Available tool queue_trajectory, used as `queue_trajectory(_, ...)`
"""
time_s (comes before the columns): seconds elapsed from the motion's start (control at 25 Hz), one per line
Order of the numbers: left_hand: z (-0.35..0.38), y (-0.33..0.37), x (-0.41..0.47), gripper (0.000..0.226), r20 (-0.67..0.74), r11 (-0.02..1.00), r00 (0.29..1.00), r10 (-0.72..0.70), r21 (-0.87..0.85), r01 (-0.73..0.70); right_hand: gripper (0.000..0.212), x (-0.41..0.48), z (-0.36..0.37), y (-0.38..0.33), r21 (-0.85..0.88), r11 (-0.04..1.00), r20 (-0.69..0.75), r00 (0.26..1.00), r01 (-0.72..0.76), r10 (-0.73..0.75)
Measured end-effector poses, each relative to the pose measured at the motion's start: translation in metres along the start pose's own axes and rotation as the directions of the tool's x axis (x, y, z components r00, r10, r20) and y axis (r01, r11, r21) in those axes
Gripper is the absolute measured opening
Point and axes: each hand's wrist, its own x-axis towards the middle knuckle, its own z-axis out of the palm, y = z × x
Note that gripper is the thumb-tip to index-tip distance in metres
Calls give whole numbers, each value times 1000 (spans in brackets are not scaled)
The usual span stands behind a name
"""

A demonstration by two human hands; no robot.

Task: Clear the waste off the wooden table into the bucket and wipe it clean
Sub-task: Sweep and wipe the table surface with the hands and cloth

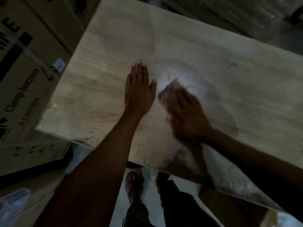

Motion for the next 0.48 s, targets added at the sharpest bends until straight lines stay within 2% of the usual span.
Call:
queue_trajectory(0.04, 3, 13, 16, 65, 7, 1000, 1000, 15, 6, -16, 65, -26, -3, 5, 14, 977, 115, 970, 213, -213)
queue_trajectory(0.08, 4, 21, 27, 64, 7, 1000, 1000, 20, 22, -20, 63, -28, -6, 28, 40, 953, 126, 945, 301, -303)
queue_trajectory(0.12, 6, 27, 35, 64, 4, 999, 1000, 22, 38, -22, 60, -13, -7, 56, -15, 954, 63, 952, 301, -299)
queue_trajectory(0.16, 8, 31, 40, 64, 2, 998, 1000, 23, 51, -23, 59, 18, -8, 85, -33, 992, -5, 992, 124, -125)
queue_trajectory(0.2, 9, 33, 40, 64, 1, 998, 1000, 28, 59, -28, 61, 57, -19, 112, 30, 983, -79, 980, -183, 184)
queue_trajectory(0.24, 8, 35, 40, 64, -1, 997, 999, 34, 69, -34, 64, 86, -29, 131, 68, 915, -58, 914, -398, 402)
queue_trajectory(0.28, 6, 35, 38, 64, -12, 996, 1000, 29, 81, -28, 67, 99, -28, 136, 100, 877, -31, 880, -469, 474)
queue_trajectory(0.32, 4, 33, 38, 64, -21, 996, 999, 26, 89, -24, 66, 100, -22, 126, 72, 919, -38, 919, -389, 392)
queue_trajectory(0.36, 4, 31, 40, 64, -26, 997, 999, 24, 80, -22, 63, 90, -10, 112, 18, 984, -38, 984, -176, 177)
queue_trajectory(0.4, 4, 30, 39, 64, -27, 998, 1000, 8, 65, -6, 62, 79, -3, 103, -12, 1000, 44, 999, 7, -6)
queue_trajectory(0.44, 3, 30, 40, 64, -26, 999, 1000, -3, 53, 5, 61, 81, -4, 107, -20, 991, 96, 987, 131, -129)
queue_trajectory(0.48, 2, 32, 40, 64, -29, 999, 1000, -7, 35, 8, 61, 97, -7, 122, -41, 991, 93, 988, 127, -123)
